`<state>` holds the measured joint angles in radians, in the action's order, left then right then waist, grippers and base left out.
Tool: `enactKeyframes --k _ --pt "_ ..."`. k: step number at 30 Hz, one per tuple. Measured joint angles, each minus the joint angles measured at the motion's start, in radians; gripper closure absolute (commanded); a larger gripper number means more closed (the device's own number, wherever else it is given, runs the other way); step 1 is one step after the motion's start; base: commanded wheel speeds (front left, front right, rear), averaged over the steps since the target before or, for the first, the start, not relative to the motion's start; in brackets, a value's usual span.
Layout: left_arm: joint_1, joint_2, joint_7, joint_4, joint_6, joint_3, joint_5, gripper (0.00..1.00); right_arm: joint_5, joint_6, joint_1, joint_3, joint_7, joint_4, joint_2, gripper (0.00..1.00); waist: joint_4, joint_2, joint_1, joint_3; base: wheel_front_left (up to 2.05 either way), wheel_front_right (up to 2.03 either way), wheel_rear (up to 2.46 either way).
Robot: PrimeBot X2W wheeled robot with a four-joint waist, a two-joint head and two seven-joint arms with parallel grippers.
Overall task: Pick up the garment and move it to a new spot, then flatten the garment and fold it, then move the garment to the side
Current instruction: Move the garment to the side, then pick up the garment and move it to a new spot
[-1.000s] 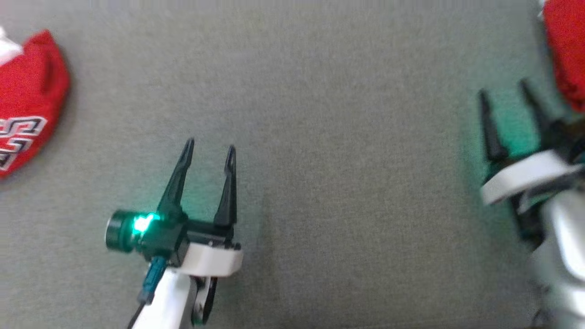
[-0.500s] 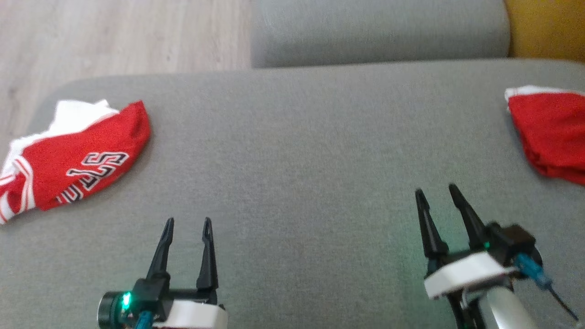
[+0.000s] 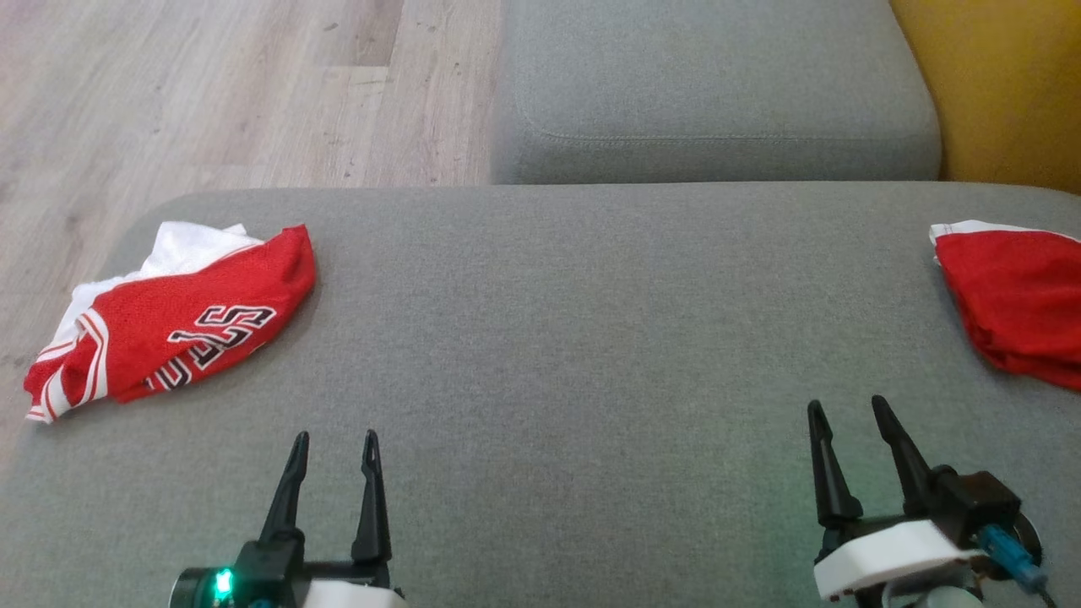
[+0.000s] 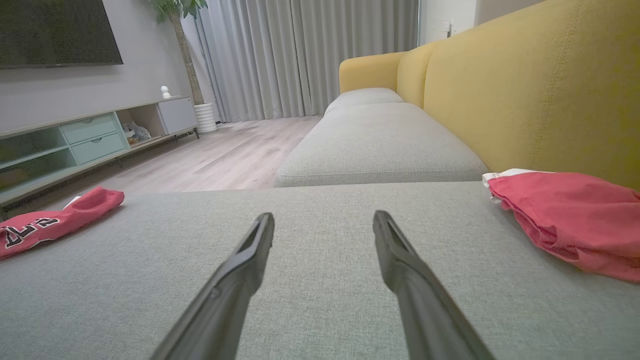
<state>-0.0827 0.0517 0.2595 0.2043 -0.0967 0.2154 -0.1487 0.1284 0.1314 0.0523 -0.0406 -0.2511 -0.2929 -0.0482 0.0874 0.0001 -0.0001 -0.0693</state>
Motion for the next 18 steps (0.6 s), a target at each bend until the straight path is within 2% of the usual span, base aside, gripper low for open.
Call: enactKeyframes --k 13,18 --pt "0.000 0.000 0.000 0.000 0.001 -0.006 0.011 0.00 0.008 0.000 0.001 0.012 0.000 -0.001 0.001 0.00 -0.006 0.0000 0.0001 0.002 0.00 0.00 0.00" --pt "0.001 0.000 0.000 0.007 0.001 -0.007 0.018 0.00 0.008 0.000 0.002 0.024 0.000 -0.003 0.001 0.00 0.015 0.0000 0.0001 0.005 0.00 0.00 0.00"
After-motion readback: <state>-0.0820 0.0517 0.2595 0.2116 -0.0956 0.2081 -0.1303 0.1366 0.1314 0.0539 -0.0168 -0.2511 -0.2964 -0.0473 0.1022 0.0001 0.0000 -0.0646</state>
